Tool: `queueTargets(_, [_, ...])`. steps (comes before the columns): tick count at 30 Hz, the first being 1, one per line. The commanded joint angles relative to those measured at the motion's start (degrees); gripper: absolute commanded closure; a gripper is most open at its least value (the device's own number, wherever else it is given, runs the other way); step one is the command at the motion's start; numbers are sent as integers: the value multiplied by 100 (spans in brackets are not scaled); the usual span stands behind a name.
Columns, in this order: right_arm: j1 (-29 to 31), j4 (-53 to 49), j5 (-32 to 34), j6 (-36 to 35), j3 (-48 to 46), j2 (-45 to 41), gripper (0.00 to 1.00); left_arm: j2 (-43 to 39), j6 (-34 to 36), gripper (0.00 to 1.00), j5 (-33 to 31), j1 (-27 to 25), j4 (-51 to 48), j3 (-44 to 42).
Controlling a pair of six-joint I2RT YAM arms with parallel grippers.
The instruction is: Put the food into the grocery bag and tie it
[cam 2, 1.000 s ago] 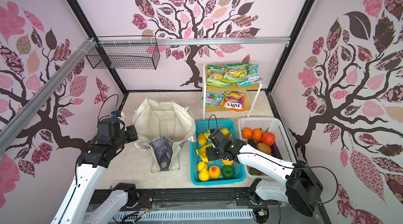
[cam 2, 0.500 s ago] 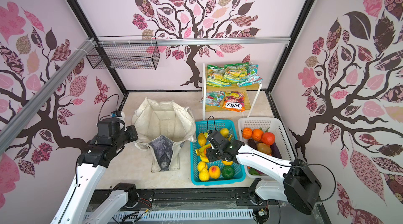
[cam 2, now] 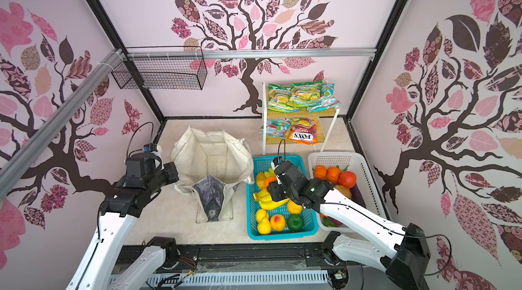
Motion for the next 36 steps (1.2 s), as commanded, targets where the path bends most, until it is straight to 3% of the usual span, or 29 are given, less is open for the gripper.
queueTargets(1, [31, -295, 341, -332, 646, -87, 67, -31, 68, 100, 71, 16, -12, -140])
queueTargets(10, [52, -139, -116, -608, 2256, 877, 68, -56, 77, 100, 108, 13, -2, -155])
queueTargets(18, [684, 98, -177, -1028, 3724, 2246, 71, 10, 85, 100, 240, 9, -5, -142])
queueTargets(36, [874, -121, -948, -1430, 5888, 5342, 70, -57, 261, 100, 587, 16, 32, -182])
